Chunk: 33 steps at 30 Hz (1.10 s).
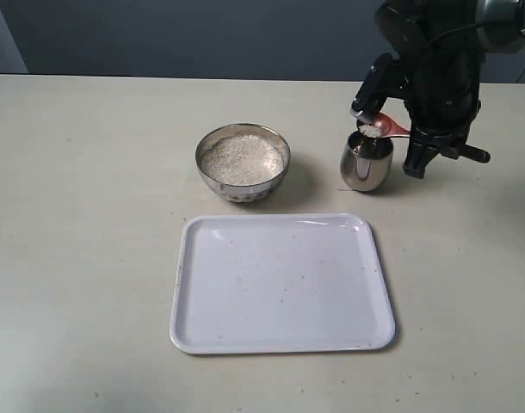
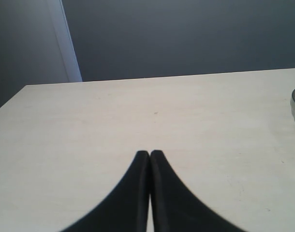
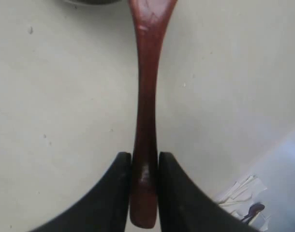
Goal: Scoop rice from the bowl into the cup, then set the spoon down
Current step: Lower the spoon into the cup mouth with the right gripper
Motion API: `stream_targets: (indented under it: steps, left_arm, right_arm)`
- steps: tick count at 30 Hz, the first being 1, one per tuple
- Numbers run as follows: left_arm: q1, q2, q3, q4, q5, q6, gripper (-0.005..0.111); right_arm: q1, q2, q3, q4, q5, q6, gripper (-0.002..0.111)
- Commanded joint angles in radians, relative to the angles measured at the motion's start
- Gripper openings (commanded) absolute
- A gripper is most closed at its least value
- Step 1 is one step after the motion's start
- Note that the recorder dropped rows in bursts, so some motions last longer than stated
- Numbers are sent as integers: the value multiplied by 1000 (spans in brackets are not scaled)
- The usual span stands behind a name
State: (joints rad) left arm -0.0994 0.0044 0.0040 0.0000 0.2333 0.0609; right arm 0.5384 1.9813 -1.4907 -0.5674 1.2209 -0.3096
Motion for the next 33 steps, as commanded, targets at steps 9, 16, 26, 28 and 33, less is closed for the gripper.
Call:
stream_targets:
  steps: [9, 16, 26, 28, 33]
  left_arm:
    - [-3, -4, -4, 0, -1, -7, 1]
    - [-3, -4, -4, 0, -1, -7, 1]
    - [-3, -4, -4, 0, -1, -7, 1]
    - [-3, -4, -4, 0, -1, -7, 1]
    - [-3, -4, -4, 0, -1, -7, 1]
  right_arm:
    - [0, -13, 63, -72, 0, 44, -1]
    - [2, -13, 63, -100, 0, 76, -1]
    - [27, -13, 100, -123, 0, 85, -1]
    - [38, -13, 111, -152, 0, 107, -1]
    - [44, -13, 112, -167, 0, 127, -1]
